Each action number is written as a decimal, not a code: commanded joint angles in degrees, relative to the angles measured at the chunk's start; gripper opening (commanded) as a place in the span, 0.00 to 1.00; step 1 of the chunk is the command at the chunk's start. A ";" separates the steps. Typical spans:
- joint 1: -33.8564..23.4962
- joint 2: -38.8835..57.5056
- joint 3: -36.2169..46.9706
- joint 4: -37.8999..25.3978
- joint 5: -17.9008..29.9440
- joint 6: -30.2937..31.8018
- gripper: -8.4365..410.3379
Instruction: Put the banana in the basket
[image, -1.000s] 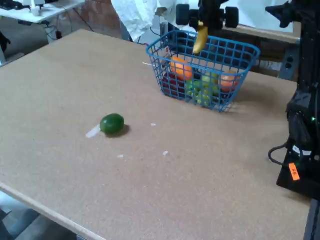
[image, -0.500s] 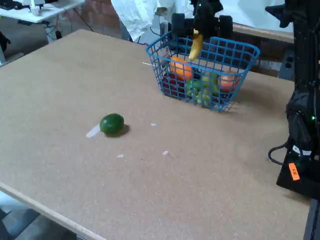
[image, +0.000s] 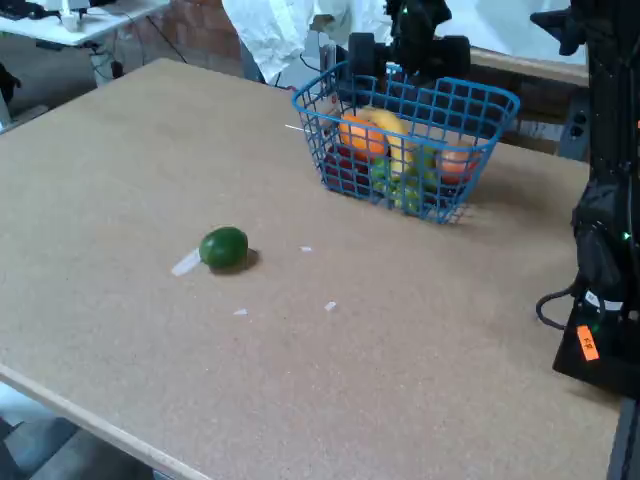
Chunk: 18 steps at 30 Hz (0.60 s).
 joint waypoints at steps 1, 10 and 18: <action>-0.02 -0.02 0.00 0.13 0.02 -0.20 0.84; 0.00 -0.02 0.00 0.48 0.04 -0.13 0.88; 0.00 -0.02 0.00 0.50 0.04 -0.13 0.88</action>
